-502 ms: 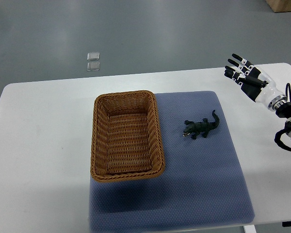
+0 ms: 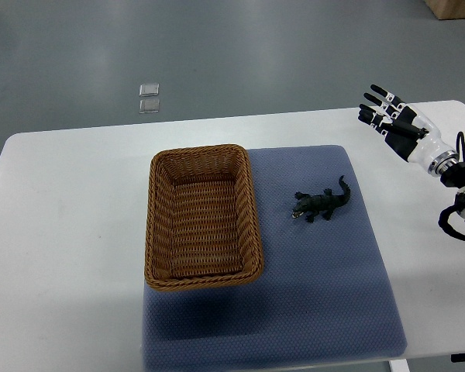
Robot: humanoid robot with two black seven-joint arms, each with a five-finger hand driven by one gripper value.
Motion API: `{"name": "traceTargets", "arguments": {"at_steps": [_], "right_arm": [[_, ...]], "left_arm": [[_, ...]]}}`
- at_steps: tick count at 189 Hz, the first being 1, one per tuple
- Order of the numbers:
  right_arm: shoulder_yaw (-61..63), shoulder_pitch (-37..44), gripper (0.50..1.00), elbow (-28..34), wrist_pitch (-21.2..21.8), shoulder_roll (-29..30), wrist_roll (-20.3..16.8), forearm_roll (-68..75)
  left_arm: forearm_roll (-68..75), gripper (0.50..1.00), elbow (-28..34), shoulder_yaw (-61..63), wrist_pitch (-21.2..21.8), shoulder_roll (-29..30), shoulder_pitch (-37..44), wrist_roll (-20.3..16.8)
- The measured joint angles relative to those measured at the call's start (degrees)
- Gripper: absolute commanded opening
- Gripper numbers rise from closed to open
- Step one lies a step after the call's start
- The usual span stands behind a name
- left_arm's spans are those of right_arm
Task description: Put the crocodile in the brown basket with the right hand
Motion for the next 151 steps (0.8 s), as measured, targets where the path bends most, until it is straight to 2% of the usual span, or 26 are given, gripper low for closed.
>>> {"name": "traceTargets", "arguments": {"at_steps": [151], "right_arm": [[0.0,2.2,0.928,-0.3,-0.2,-0.8,0.6,0.0]], "left_arm": [[0.0,1.0,0.4,0.0,0.0,0.0,0.0,0.0]]}}
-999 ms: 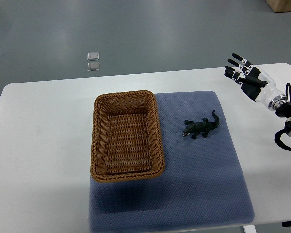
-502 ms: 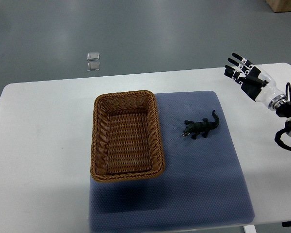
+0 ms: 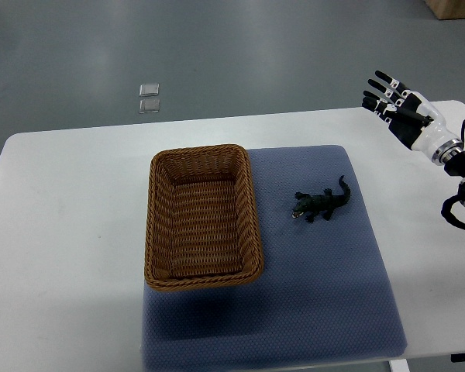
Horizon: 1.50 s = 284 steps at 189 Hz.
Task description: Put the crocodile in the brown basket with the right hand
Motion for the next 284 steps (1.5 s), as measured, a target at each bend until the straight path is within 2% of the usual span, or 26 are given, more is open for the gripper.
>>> {"name": "traceTargets", "arguments": {"at_steps": [41,83,133,205,239,284], "right_arm": [[0.0,0.7,0.928,0.2,0.3,-0.3,0.1,0.0],[-0.1,1.7,0.928,1.5,5.2,-2.2,0.0,-4.5],[-0.5,3.7,0.926,8.9,6.7,-6.6,0.7,-20.1],[-1.4,5.7,0.926,23.4,10.5,-13.8,6.5,-52.2],[-2.6,5.7,0.926,27.5,8.7,-14.1,8.4,-68.6],[-7.9,6.3,0.926,29.7,0.1,-14.7,8.5,-82.3]], "left_arm": [[0.0,1.0,0.0,0.0,0.0,0.0,0.0,0.0],[0.0,1.0,0.0,0.0,0.0,0.0,0.0,0.0],[0.0,1.0,0.0,0.0,0.0,0.0,0.0,0.0],[0.0,1.0,0.0,0.0,0.0,0.0,0.0,0.0],[0.0,1.0,0.0,0.0,0.0,0.0,0.0,0.0],[0.0,1.0,0.0,0.0,0.0,0.0,0.0,0.0]]}}
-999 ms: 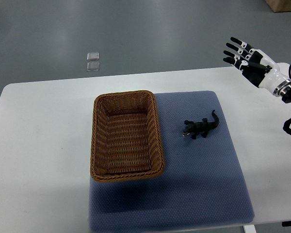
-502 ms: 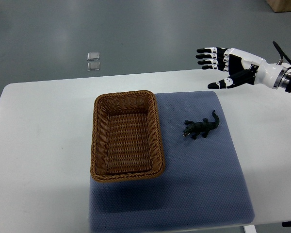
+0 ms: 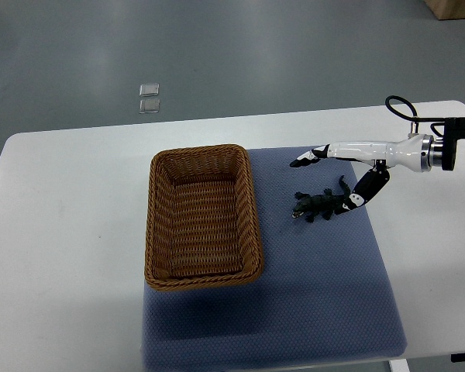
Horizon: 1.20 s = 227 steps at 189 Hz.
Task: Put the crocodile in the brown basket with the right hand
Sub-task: 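Move the right hand down over the green toy crocodile, then close the right hand's fingers around the crocodile's body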
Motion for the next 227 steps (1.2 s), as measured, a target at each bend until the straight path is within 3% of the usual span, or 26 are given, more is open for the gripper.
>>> {"name": "traceTargets", "arguments": {"at_steps": [68,227], "right_arm": [[-13.2,4.3,0.924,0.1,-14.1,0.6,-0.1,-5.3],[-22.0,8.7,0.919,-7.7,-19.0,7.2,-0.8,-9.5]], "left_arm": [[0.0,1.0,0.0,0.0,0.0,0.0,0.0,0.0],[0.0,1.0,0.0,0.0,0.0,0.0,0.0,0.0]]}}
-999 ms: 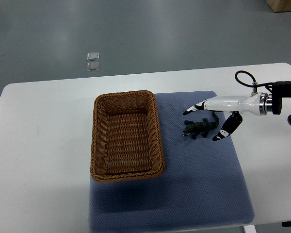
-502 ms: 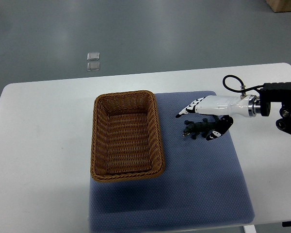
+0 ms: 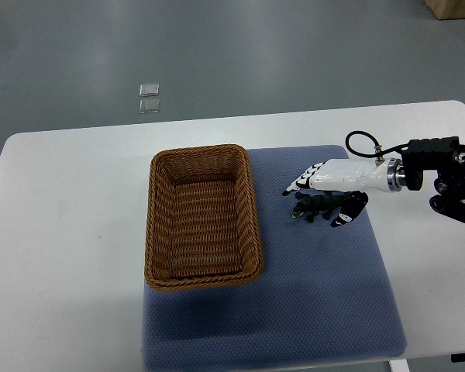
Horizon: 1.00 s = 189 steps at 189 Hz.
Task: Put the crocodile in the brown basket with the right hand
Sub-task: 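Close the right hand's fingers around the crocodile's body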
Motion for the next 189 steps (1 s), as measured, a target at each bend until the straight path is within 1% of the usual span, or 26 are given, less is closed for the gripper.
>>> {"name": "traceTargets", "arguments": {"at_steps": [32,48,61,106,133,157,189], "right_arm": [[0.0,0.0,0.913,-1.9,-0.2,0.3,0.0,-1.7],[0.0,0.0,0.897,-2.5,-0.7,0.3,0.0,-2.1],[-0.1,0.0,0.872,-2.7,-1.0,0.4,0.0,-2.5],[-0.4,0.0,0.848,-2.8,-1.2,0.6,0.0,-2.9],[-0.4,0.0,0.821,-2.9,-1.2,0.7,0.0,-3.4],[-0.6,0.0,0.811,-2.9,-1.4,0.7,-0.1,-3.9],[-2.2,0.6,0.809,-3.2,-2.8,1.2,-0.1,-4.1]], "left_arm": [[0.0,1.0,0.0,0.0,0.0,0.0,0.0,0.0],[0.0,1.0,0.0,0.0,0.0,0.0,0.0,0.0],[0.0,1.0,0.0,0.0,0.0,0.0,0.0,0.0],[0.0,1.0,0.0,0.0,0.0,0.0,0.0,0.0],[0.0,1.0,0.0,0.0,0.0,0.0,0.0,0.0],[0.0,1.0,0.0,0.0,0.0,0.0,0.0,0.0],[0.0,1.0,0.0,0.0,0.0,0.0,0.0,0.0]]}}
